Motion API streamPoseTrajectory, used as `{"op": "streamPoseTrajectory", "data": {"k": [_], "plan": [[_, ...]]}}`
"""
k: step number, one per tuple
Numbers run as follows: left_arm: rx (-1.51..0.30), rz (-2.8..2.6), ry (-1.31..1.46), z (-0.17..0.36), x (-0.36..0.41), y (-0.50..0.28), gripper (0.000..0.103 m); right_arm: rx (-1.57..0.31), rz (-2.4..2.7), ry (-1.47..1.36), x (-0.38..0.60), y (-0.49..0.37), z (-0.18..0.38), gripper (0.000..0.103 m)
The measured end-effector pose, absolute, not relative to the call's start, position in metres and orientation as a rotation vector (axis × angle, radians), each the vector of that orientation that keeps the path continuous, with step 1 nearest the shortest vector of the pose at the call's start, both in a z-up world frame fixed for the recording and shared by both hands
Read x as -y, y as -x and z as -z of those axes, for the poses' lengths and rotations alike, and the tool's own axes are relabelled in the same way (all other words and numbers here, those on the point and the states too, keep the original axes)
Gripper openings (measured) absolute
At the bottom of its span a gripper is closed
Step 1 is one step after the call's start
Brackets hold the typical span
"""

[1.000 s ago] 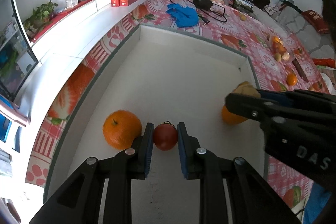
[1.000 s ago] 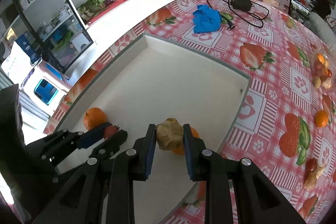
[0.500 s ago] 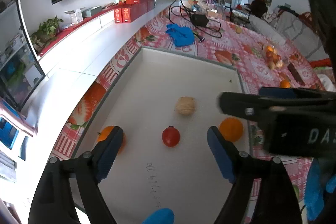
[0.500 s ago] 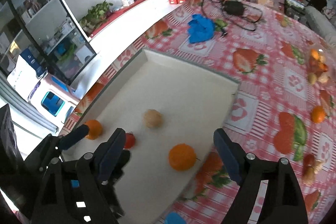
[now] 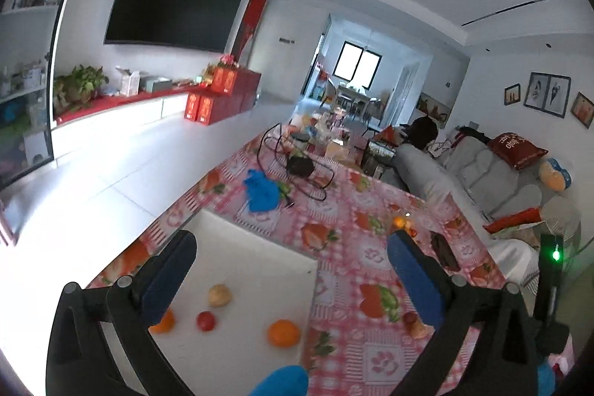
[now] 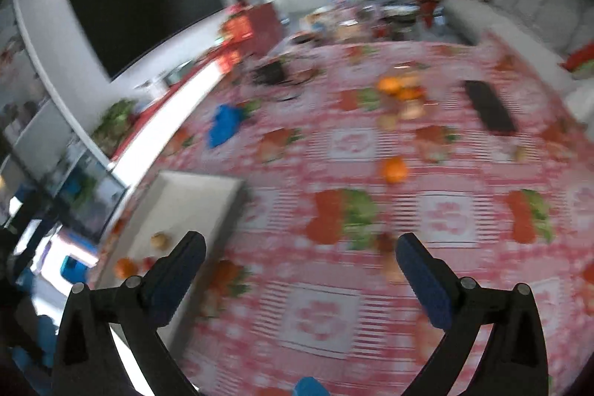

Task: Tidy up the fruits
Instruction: 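Lift both tools out of the tray and move back over the table, then grasp an orange with the left tool while the right tool approaches brown fruits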

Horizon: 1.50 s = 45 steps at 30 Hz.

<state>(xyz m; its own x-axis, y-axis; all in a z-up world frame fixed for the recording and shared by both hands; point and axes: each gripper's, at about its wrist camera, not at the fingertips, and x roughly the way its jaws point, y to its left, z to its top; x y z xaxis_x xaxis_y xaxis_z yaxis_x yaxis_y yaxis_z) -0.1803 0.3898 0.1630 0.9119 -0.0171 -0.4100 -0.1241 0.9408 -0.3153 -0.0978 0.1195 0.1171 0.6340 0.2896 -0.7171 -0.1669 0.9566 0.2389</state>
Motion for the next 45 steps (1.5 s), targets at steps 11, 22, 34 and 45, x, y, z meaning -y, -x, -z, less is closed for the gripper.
{"op": "streamPoseTrajectory", "data": {"k": [11,22,34,45], "plan": [[-0.609,0.065,0.097,-0.150,-0.302,0.153,0.103,-1.058,0.051,-0.251,0.003,0.105,-0.031,0.103],[-0.857,0.132,-0.068,-0.129,-0.223,0.084,0.103,-1.050,0.152,-0.057,0.042,0.105,-0.006,0.103],[-0.962,0.117,-0.296,-0.059,-0.125,-0.026,0.103,-0.927,0.128,-0.043,0.044,0.123,-0.004,0.103],[-1.041,0.096,-0.332,-0.013,-0.098,-0.073,0.098,-0.919,0.122,-0.040,0.043,0.122,-0.004,0.103]]}}
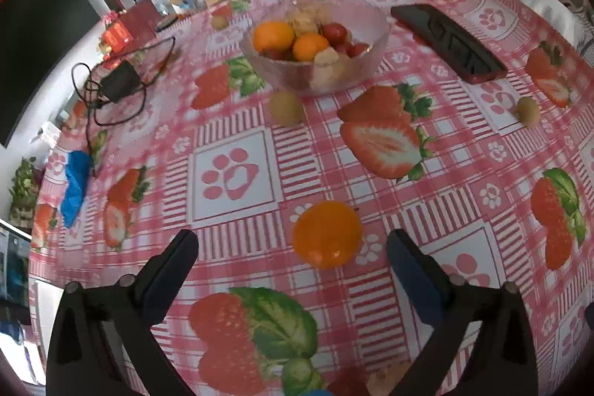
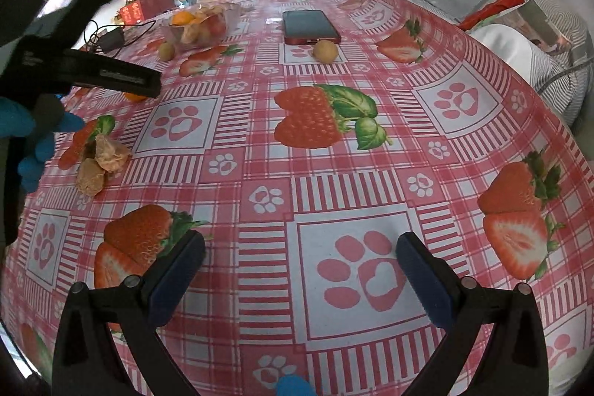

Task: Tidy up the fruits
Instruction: 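Grasp an orange with the left tool while the right tool approaches brown fruits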

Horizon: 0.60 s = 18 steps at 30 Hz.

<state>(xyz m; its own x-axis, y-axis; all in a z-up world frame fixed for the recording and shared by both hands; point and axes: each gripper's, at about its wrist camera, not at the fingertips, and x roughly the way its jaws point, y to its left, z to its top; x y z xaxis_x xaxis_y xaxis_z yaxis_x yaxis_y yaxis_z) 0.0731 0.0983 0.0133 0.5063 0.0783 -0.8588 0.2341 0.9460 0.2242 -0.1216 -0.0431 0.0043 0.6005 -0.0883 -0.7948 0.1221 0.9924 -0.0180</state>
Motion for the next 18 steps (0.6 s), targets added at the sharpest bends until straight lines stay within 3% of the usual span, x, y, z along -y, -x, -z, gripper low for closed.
{"op": "streamPoseTrajectory", "data": {"k": [3,5,6,18], "plan": [[-1.047,0.118,-0.300,-0.013,-0.099,-0.075,0.084,-0.919,0.122,-0.040,0.043,0.122,-0.004,0.103],[-1.055,0.139,-0.281,-0.014,-0.098,-0.075,0.049,-0.919,0.122,-0.040,0.043,0.122,-0.004,0.103],[-1.065,0.152,-0.271,-0.015,-0.097,-0.075,0.040,-0.919,0.123,-0.040,0.043,0.121,-0.004,0.103],[-0.967,0.179,-0.151,-0.058,-0.144,-0.023,0.040,-1.110,-0.003,-0.127,0.067,0.080,-0.022,0.103]]}}
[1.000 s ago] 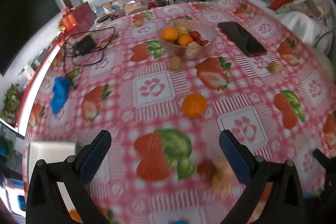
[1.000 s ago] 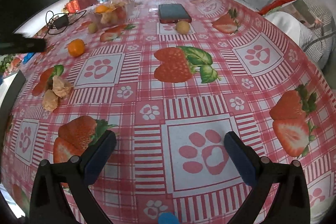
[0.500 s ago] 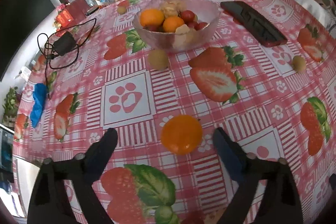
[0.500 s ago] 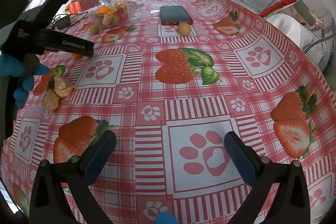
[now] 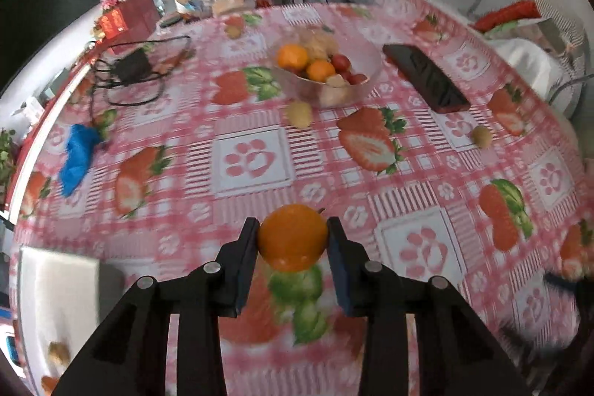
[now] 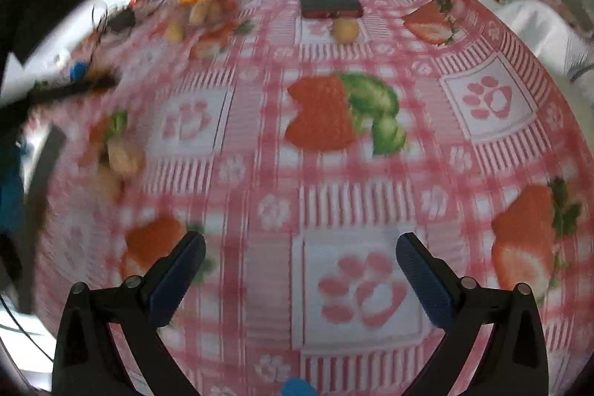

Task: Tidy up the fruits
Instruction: 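Grasp an orange with the left tool while the right tool approaches brown fruits, then carry the orange in the left tool toward the white tray while the right tool carries a brown round fruit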

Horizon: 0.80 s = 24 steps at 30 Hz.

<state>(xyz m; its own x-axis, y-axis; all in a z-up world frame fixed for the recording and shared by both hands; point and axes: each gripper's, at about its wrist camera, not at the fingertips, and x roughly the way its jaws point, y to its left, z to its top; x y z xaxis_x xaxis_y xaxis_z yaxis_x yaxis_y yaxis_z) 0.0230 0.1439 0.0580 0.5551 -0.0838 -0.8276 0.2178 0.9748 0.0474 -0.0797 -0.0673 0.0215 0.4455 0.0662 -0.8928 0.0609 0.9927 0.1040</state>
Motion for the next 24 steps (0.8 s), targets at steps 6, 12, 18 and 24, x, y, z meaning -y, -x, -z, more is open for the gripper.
{"op": "streamPoseTrajectory", "data": {"k": [6,12,18,24], "plan": [[-0.956,0.168,-0.115,-0.059,-0.178,0.028,0.040,-1.050,0.071,-0.247,0.104,0.020,-0.045,0.103],[-0.962,0.138,-0.107,-0.046,-0.199,0.066,0.040,-1.019,0.128,-0.197,0.102,-0.031,-0.040,0.103],[-0.964,0.131,-0.112,-0.039,-0.207,0.086,0.040,-1.011,0.156,-0.120,0.091,-0.067,-0.025,0.083],[-0.987,0.142,-0.117,-0.030,-0.208,0.090,0.040,-0.982,0.191,-0.070,0.083,-0.073,-0.015,0.039]]}}
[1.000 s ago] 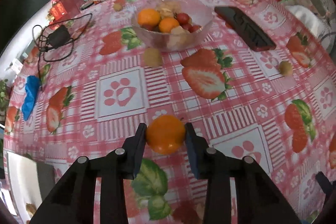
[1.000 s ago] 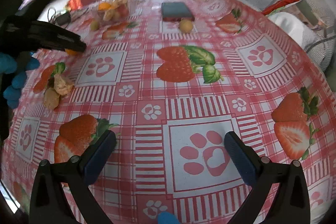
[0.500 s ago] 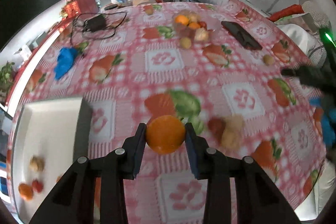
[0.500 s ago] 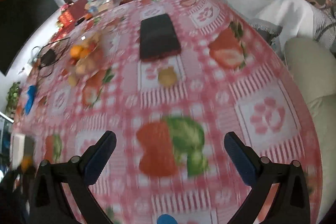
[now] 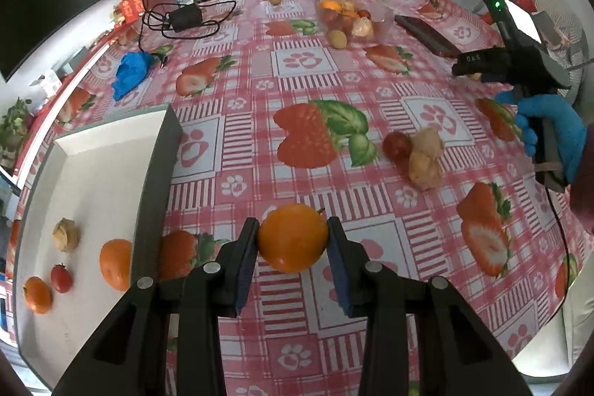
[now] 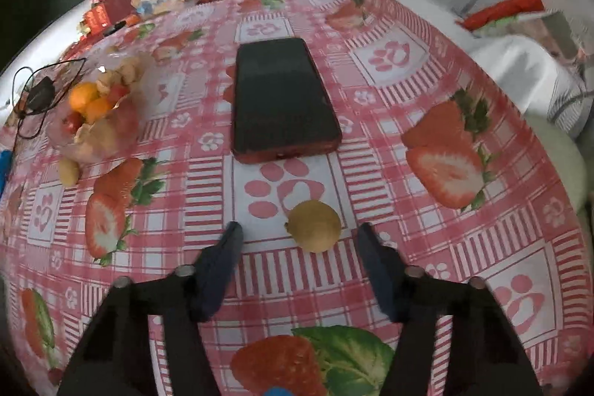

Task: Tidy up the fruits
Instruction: 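Carry the orange in the left tool toward the white tray while the right tool carries a brown round fruit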

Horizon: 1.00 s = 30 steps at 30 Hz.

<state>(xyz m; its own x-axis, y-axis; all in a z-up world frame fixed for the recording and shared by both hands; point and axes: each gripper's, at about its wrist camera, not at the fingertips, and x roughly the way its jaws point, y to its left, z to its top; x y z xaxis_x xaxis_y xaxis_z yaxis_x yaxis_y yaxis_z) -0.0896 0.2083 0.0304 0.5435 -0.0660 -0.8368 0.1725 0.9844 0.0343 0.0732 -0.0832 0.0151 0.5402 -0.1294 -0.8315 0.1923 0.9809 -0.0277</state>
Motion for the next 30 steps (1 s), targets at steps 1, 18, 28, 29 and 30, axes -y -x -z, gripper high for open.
{"op": "streamPoseTrajectory", "data": {"k": [1,18,28,29,30], "plan": [[-0.993,0.143,-0.111,-0.029,-0.209,0.090,0.040,-0.980,0.188,-0.064,0.082,-0.072,-0.016,0.028],[-0.918,0.144,-0.050,-0.060,-0.228,0.133,0.040,-0.998,-0.044,-0.144,0.039,0.063,-0.040,0.028],[-0.858,0.089,-0.004,-0.080,-0.276,0.177,0.040,-0.980,-0.134,-0.124,-0.013,0.121,-0.056,0.028],[-0.854,0.084,0.003,-0.081,-0.280,0.180,0.040,-0.977,-0.141,-0.117,-0.018,0.123,-0.057,0.028],[-0.850,0.075,0.010,-0.081,-0.287,0.184,0.040,-0.975,-0.146,-0.111,-0.022,0.125,-0.058,0.028]]}}
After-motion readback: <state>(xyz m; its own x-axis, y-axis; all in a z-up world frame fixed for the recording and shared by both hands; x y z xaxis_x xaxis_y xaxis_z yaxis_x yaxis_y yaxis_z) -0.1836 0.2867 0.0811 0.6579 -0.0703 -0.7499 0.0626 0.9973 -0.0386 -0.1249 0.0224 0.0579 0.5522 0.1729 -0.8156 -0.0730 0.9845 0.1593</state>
